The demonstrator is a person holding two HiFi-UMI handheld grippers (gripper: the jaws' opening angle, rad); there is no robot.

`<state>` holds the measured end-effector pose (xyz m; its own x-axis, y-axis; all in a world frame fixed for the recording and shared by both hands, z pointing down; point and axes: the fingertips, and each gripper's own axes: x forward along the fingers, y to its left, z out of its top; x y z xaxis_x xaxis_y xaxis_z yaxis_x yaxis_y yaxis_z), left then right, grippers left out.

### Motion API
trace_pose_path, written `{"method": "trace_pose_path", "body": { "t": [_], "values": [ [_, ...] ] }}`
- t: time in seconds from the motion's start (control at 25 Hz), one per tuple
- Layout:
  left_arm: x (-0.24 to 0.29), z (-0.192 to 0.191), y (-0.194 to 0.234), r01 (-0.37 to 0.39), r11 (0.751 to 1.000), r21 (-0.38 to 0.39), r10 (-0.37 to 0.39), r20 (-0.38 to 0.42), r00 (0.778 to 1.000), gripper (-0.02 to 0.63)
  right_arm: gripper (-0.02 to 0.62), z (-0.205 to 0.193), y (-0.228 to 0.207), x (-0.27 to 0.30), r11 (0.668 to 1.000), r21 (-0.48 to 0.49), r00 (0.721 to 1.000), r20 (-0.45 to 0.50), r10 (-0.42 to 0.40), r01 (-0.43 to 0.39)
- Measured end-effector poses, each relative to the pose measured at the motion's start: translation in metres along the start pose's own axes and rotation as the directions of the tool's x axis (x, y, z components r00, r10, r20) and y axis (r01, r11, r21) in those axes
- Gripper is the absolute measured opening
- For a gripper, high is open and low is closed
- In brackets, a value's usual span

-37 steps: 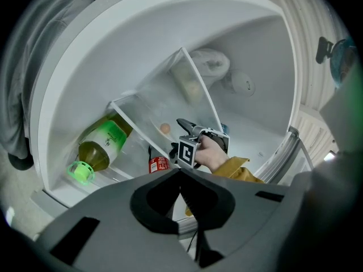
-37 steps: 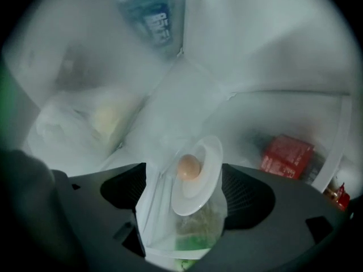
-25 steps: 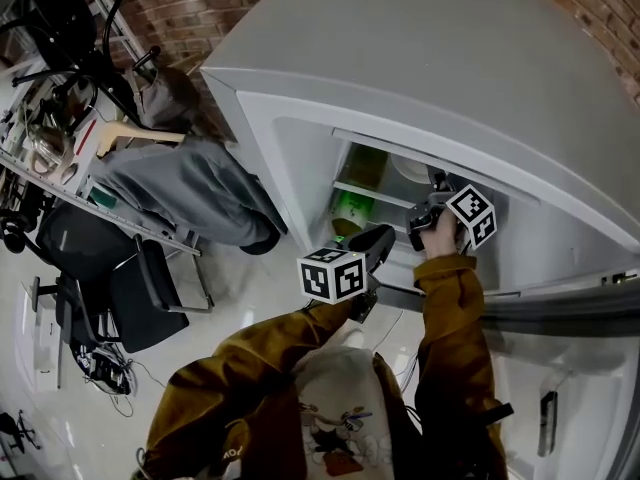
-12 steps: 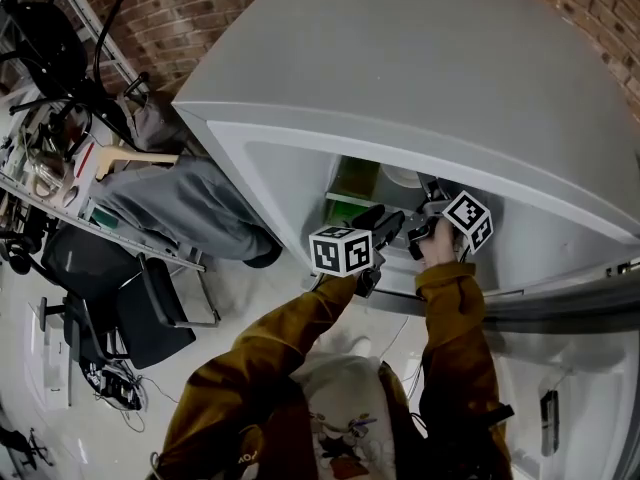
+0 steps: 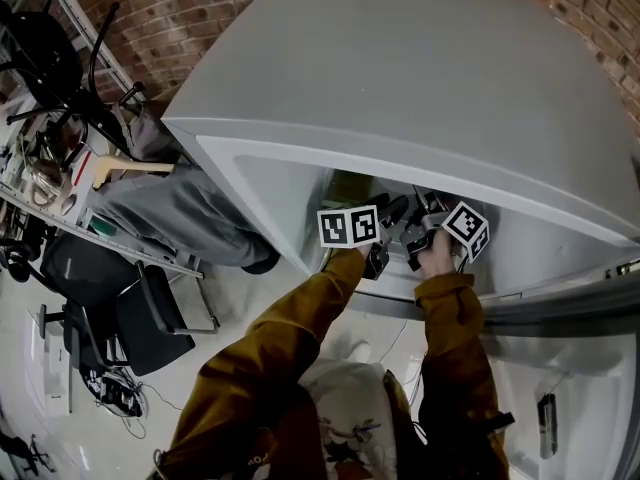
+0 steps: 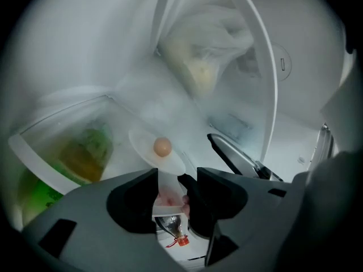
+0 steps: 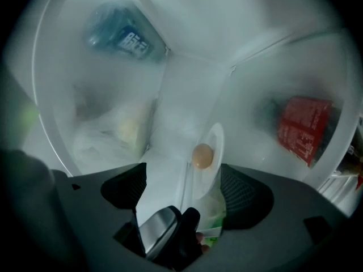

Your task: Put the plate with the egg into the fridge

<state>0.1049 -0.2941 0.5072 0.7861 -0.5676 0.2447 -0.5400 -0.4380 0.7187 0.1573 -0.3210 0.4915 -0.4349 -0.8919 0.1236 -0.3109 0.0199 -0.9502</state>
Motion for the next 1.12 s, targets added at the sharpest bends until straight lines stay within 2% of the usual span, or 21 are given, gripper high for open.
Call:
{"method": "trace_pose_path", "body": {
  "t": [0.4,0.56,0.72,0.84,1.0,1.04,1.12],
  "values": [
    [0.015,0.01,0.002,-0.028,0.999,-0.038,0.027,-0.024,0.999,0.202,0.399,0.0,0.0,-0.001,1.0,0.022,1.0,0.009,0.006,-0.006],
    [0.015,0.004,-0.002,-0.028,0.991,-0.127,0.022,-0.055,0.998,0.202,0.399,0.003,0.003,-0.002,0.999,0.044,0.999,0.023,0.028,-0.029],
    [0.021,0.001,0.002,-0.068,0.978,-0.199,0.051,-0.088,0.995,0.202,0.399,-0.001,0.005,-0.001,0.997,0.065,0.999,0.021,0.043,-0.045],
    [0.021,-0.005,0.01,-0.103,0.95,-0.294,0.07,-0.122,0.99,0.201,0.399,-0.001,0.006,-0.002,0.996,0.07,0.998,0.031,0.06,-0.062],
    [0.019,-0.01,0.016,-0.152,0.884,-0.441,0.078,-0.182,0.98,0.201,0.399,0.006,0.01,-0.003,0.992,0.092,0.995,0.048,0.087,-0.091],
    [0.02,-0.01,0.017,-0.16,0.87,-0.466,0.076,-0.194,0.978,0.201,0.399,0.006,0.012,-0.004,0.99,0.097,0.994,0.048,0.094,-0.098],
    [0.024,-0.007,0.022,-0.165,0.857,-0.487,0.075,-0.198,0.977,0.201,0.399,0.005,0.014,-0.005,0.989,0.101,0.994,0.04,0.106,-0.109]
  ]
}}
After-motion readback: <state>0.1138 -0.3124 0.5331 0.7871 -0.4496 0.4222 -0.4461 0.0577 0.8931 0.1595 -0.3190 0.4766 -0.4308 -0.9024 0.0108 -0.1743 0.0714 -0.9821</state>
